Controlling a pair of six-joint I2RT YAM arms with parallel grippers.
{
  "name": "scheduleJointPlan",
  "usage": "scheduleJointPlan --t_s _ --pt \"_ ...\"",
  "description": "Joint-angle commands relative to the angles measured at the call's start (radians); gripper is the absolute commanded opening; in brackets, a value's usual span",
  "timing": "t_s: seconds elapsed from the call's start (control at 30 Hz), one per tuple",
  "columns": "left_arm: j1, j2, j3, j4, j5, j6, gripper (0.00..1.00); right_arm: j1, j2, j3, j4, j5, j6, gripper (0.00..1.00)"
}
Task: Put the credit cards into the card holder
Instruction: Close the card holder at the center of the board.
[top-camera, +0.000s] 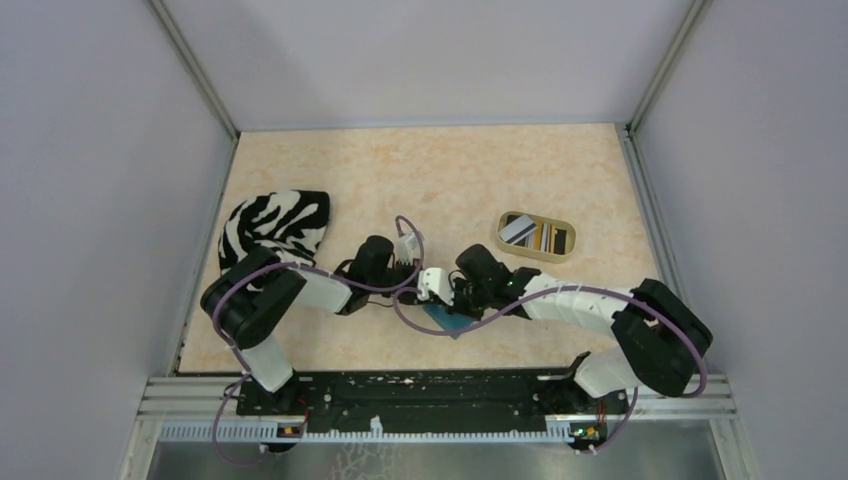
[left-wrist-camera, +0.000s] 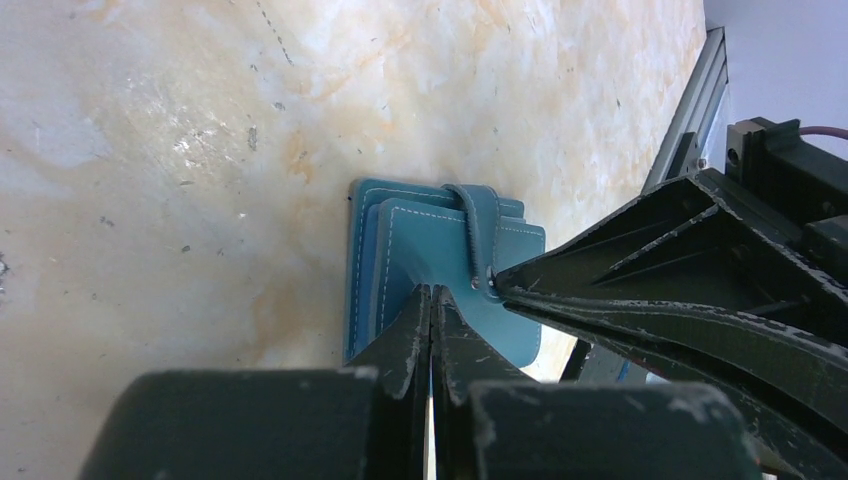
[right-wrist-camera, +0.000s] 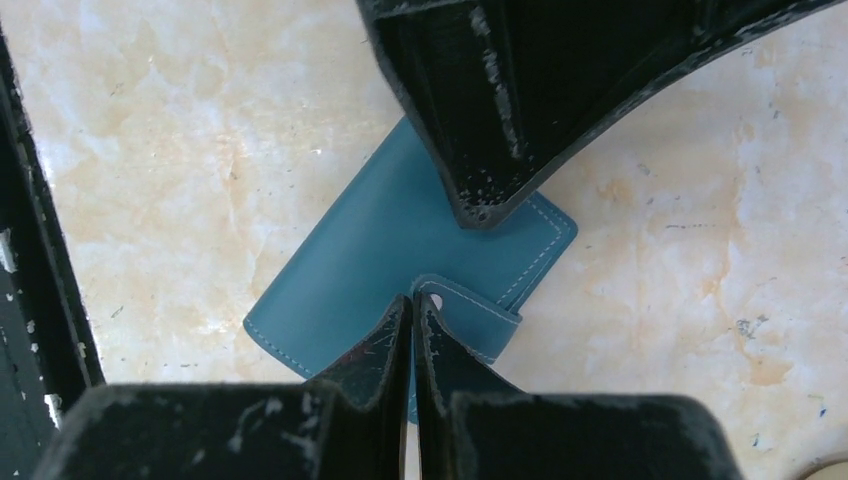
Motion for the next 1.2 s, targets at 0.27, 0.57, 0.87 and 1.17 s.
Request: scheduleJointPlan --t_s 0.27,0.57,0.87,1.17 --pt "0.004 -0.010 -0.025 0.011 0.000 0.030 0.00 0.024 0.006 -0.082 -0.081 -0.007 0.024 0.00" --pt "0.004 -0.007 -0.022 0.016 0.014 0.033 0.00 -0.100 -0.046 -0.008 -0.086 -0.169 0.113 0.00" --pt "0.002 0.001 -0.020 0.023 0.030 0.031 0.00 -0.148 -0.024 0.040 -0.047 -0.275 0.193 0.00" --pt "0.004 -0.020 -0.032 0.056 0.056 0.036 0.00 -0.243 -0.014 0.076 -0.063 -0.345 0.213 0.00"
